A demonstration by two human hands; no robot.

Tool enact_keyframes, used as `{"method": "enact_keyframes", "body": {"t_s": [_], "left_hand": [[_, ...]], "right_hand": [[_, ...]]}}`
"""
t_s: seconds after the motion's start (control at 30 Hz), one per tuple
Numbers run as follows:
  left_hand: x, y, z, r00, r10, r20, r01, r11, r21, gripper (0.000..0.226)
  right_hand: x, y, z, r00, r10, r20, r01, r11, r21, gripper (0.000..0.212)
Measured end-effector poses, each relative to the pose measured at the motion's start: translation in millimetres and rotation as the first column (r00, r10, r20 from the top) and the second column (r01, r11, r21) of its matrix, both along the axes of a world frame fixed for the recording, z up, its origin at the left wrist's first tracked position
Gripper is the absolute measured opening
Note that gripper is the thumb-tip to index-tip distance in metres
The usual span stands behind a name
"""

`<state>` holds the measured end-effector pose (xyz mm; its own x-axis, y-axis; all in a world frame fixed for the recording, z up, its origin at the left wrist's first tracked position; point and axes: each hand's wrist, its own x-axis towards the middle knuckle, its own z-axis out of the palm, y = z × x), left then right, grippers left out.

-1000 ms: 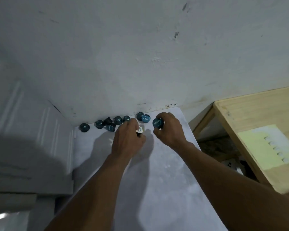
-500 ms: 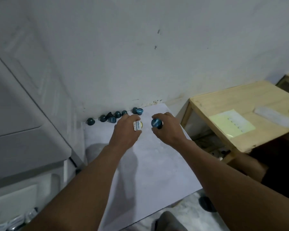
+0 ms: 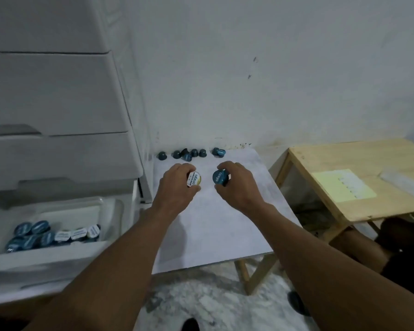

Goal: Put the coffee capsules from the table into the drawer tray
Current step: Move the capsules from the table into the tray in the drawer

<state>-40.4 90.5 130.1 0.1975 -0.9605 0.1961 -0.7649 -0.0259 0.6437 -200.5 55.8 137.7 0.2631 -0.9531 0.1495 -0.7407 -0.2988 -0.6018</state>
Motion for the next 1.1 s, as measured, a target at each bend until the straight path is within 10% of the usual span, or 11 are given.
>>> {"method": "enact_keyframes", "body": {"t_s": [0.43, 1.1], "left_hand": [[122, 123, -5, 0.974, 0.218, 0.066, -0.219, 0.976, 0.013, 0.041], [377, 145, -36, 0.986, 0.107, 0.127, -0.136, 0.960, 0.244, 0.048]], "right_hand": [[126, 92, -6, 0.962, 0.273, -0.013, -0.273, 0.962, 0.012, 0.043], [376, 111, -44, 0.965, 0.232, -0.122, -0.215, 0.967, 0.139, 0.044]]}}
